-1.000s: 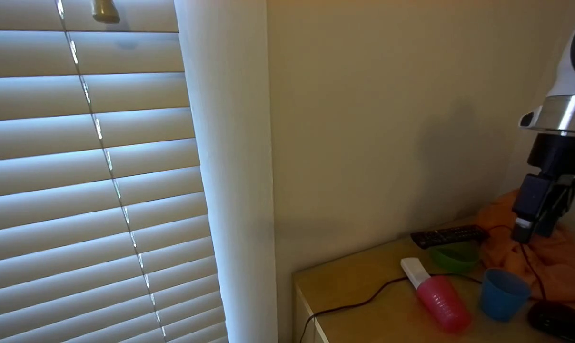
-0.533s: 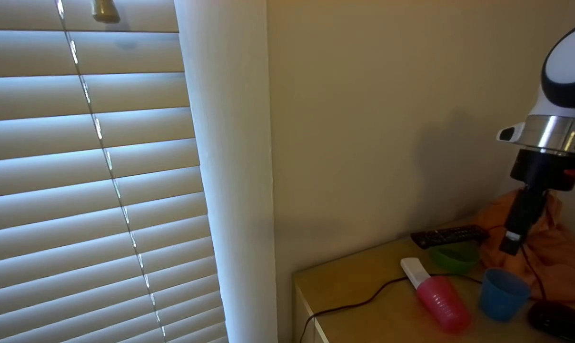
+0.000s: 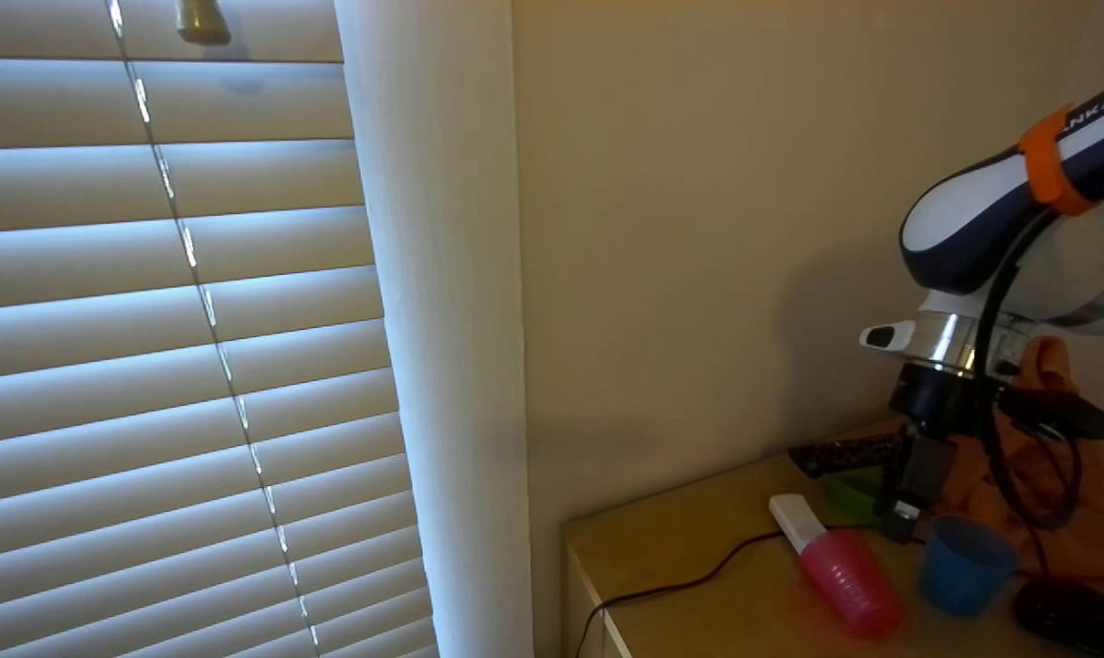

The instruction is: Put the pink cup in an upright position

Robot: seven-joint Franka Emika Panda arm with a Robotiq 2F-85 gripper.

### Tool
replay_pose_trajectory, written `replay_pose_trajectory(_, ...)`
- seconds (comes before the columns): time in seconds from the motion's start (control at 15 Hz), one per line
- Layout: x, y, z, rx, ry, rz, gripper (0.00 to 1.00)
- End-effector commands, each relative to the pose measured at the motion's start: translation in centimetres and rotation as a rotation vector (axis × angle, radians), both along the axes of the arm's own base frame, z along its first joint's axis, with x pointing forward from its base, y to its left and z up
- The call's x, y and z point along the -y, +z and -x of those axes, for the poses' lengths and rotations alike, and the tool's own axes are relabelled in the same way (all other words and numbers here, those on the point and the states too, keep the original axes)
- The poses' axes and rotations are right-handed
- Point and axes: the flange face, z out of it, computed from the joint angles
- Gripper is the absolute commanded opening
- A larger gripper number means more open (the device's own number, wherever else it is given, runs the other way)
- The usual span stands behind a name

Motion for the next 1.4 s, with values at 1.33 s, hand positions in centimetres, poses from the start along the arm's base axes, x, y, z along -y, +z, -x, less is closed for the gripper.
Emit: replay_pose_trajectory(1.33,0.7,-7.0,-5.8,-0.103,0.143,-0.244,0.86)
